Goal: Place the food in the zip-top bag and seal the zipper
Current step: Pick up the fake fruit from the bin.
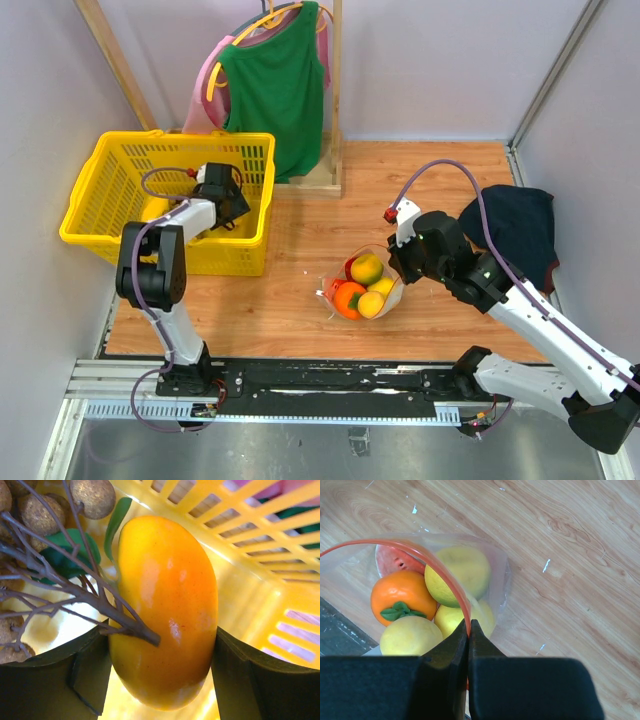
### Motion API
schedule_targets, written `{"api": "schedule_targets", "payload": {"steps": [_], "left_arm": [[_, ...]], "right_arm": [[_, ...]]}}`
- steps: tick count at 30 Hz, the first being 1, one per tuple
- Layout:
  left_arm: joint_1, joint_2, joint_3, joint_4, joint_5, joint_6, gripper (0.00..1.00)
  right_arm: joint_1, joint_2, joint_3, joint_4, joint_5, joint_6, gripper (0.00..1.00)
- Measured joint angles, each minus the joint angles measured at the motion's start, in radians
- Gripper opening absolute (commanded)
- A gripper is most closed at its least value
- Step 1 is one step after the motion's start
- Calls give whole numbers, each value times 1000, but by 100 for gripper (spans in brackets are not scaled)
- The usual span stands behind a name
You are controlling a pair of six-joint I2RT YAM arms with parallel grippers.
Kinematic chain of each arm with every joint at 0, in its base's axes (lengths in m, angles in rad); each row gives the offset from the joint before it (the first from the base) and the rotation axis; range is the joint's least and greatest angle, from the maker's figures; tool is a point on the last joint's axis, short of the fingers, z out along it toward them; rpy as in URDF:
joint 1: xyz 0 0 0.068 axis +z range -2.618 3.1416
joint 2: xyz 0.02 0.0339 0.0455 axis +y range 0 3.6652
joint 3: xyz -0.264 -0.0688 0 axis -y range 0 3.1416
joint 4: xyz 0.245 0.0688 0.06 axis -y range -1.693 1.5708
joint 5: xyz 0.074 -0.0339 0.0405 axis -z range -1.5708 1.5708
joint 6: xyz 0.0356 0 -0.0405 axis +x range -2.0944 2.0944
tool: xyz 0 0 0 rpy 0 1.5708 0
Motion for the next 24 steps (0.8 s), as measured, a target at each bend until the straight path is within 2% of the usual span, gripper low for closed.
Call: {"api": "schedule_targets", "payload": {"steps": [14, 24], "left_arm": [[0, -212, -5, -160, 155, 21, 42], [0, -475, -49, -198, 224, 92, 39]], "right_arm": [[0, 0, 0, 0, -3, 0, 1], [0, 0, 0, 1, -4, 0, 1]]}}
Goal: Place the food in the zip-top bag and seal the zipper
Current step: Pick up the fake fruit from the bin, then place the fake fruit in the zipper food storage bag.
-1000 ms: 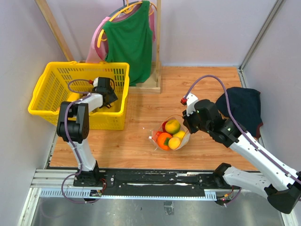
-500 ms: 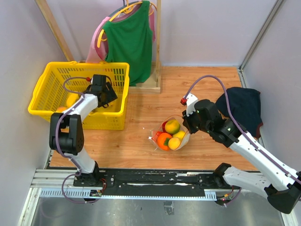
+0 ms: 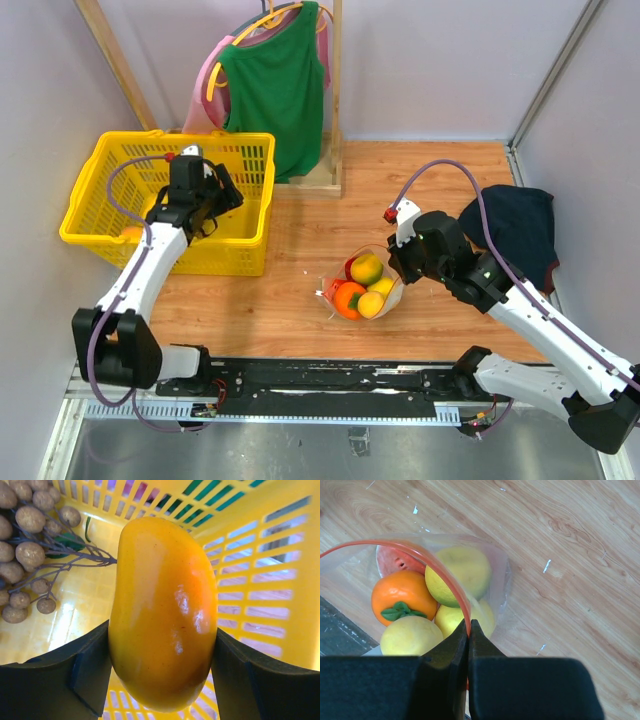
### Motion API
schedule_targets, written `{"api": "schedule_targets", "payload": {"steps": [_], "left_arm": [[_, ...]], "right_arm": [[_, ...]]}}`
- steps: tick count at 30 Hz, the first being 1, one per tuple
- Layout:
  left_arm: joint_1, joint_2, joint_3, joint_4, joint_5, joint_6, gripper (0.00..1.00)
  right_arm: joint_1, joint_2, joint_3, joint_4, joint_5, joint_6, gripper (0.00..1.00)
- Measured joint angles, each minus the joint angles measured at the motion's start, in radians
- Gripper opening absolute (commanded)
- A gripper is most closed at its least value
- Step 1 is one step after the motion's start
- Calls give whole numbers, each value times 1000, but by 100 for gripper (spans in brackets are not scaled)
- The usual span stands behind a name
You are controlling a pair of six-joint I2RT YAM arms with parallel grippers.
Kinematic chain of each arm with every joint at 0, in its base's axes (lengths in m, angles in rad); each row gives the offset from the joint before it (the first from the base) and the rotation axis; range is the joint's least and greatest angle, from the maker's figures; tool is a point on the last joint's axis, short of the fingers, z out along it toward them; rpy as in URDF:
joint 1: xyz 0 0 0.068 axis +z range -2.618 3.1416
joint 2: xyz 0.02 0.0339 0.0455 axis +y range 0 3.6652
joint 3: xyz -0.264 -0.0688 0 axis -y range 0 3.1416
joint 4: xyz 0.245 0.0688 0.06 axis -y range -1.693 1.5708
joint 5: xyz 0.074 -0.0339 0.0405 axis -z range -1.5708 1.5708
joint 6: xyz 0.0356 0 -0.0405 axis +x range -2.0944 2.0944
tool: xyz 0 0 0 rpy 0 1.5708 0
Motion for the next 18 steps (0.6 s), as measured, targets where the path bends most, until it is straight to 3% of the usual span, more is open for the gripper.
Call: {"api": "schedule_targets", "payload": {"steps": [10, 18], "left_arm": [[-15, -192, -2, 0, 91, 102, 36], [-192, -307, -2, 11, 122, 184, 35]], "right_arm": [[0, 0, 0, 14, -8, 1, 1], [0, 3, 1, 17, -19, 2, 1]]}}
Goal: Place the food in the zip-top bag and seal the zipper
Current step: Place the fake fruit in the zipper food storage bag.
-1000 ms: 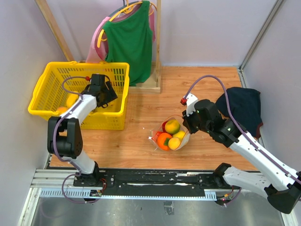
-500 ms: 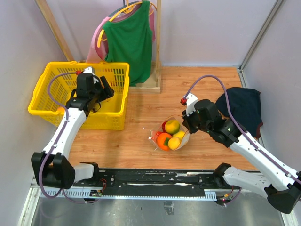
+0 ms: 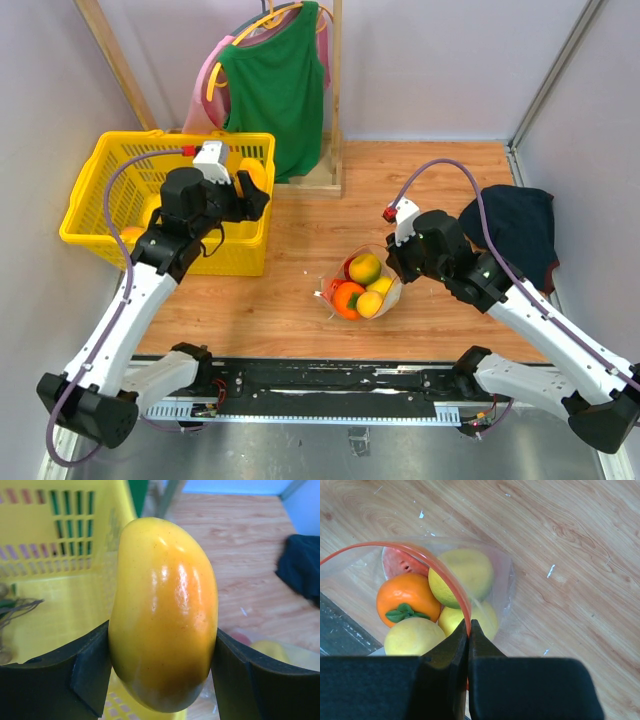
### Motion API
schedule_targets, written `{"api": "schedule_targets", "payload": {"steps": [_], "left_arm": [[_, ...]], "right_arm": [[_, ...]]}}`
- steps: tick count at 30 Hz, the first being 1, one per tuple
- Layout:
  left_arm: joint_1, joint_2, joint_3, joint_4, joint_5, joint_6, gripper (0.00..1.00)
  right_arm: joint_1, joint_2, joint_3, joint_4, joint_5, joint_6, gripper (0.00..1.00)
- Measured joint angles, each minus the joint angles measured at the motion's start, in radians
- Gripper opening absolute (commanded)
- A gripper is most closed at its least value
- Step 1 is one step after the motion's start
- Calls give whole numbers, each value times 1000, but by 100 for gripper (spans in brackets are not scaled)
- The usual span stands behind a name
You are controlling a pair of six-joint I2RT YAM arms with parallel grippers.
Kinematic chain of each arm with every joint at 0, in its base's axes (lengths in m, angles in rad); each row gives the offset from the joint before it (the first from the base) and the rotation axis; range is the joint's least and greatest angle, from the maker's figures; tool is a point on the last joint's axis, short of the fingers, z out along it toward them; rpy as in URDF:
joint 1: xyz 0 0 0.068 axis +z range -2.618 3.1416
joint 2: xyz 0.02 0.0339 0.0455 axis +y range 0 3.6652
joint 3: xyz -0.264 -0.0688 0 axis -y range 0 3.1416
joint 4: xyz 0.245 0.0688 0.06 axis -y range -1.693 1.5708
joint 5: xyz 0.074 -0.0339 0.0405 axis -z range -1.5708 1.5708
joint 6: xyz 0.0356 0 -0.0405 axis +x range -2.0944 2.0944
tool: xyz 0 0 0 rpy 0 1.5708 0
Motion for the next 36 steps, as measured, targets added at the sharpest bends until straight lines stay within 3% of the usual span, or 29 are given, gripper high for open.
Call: {"api": "schedule_targets", "payload": {"steps": [13, 23, 36], "left_arm": [[-330, -66, -12, 108, 59, 101, 33], [-619, 3, -112, 307, 119, 180, 32], [-762, 82, -248, 491, 156, 250, 33]], "right_arm": [[0, 15, 11, 5, -8, 10, 1], [0, 17, 13, 11, -10, 11, 1], [0, 17, 13, 12, -11, 11, 1]]}}
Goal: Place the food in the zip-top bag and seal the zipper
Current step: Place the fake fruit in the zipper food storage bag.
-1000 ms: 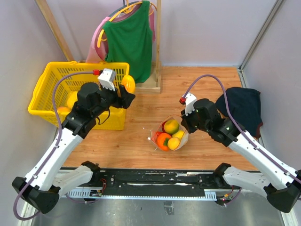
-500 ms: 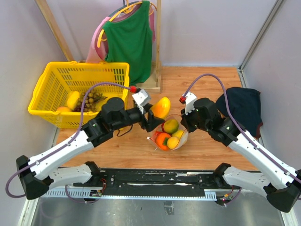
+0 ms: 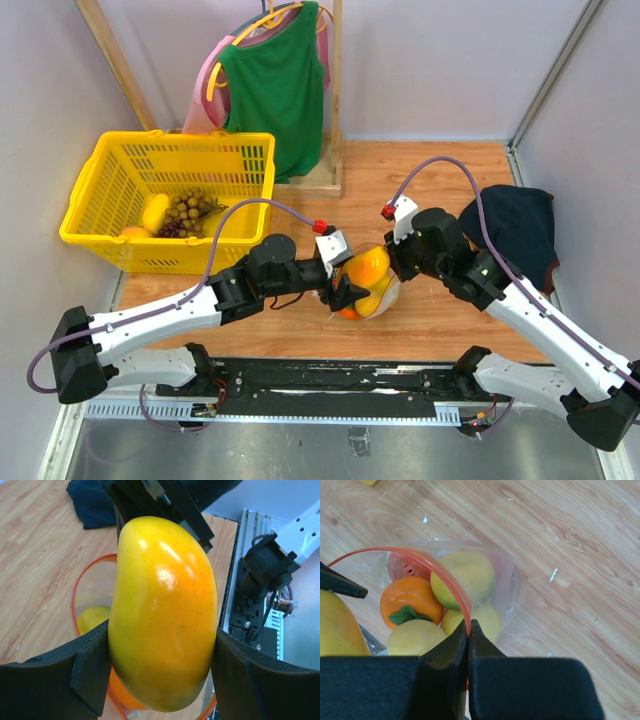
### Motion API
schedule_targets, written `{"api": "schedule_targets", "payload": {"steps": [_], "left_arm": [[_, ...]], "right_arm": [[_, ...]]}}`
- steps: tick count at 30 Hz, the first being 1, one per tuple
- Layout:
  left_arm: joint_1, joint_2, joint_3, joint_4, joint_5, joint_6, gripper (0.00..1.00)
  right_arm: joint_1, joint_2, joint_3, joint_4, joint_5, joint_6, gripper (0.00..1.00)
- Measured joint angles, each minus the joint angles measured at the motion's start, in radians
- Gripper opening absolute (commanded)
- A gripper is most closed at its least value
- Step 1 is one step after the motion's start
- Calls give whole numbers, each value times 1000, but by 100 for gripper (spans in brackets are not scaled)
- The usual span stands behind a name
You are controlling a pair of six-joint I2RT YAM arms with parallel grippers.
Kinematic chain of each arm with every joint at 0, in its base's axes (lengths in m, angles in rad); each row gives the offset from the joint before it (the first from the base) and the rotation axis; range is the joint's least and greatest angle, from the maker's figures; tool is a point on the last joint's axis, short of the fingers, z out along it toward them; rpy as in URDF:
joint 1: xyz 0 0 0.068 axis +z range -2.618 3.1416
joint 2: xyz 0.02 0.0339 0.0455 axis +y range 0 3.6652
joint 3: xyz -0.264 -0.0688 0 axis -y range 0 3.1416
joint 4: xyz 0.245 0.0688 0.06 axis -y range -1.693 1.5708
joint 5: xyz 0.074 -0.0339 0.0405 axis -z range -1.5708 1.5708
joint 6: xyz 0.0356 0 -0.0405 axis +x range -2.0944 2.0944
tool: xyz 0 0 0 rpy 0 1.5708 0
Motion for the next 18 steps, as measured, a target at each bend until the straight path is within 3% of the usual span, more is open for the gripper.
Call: {"api": "schedule_targets", "payload": {"steps": [6, 18], "left_arm": [[-16, 6, -42, 15, -13, 33, 44], [-16, 28, -50, -55, -93, 90, 81]], "right_arm": [[0, 0, 0, 0, 0, 0, 1], [0, -1, 0, 0, 0, 0, 1]]}}
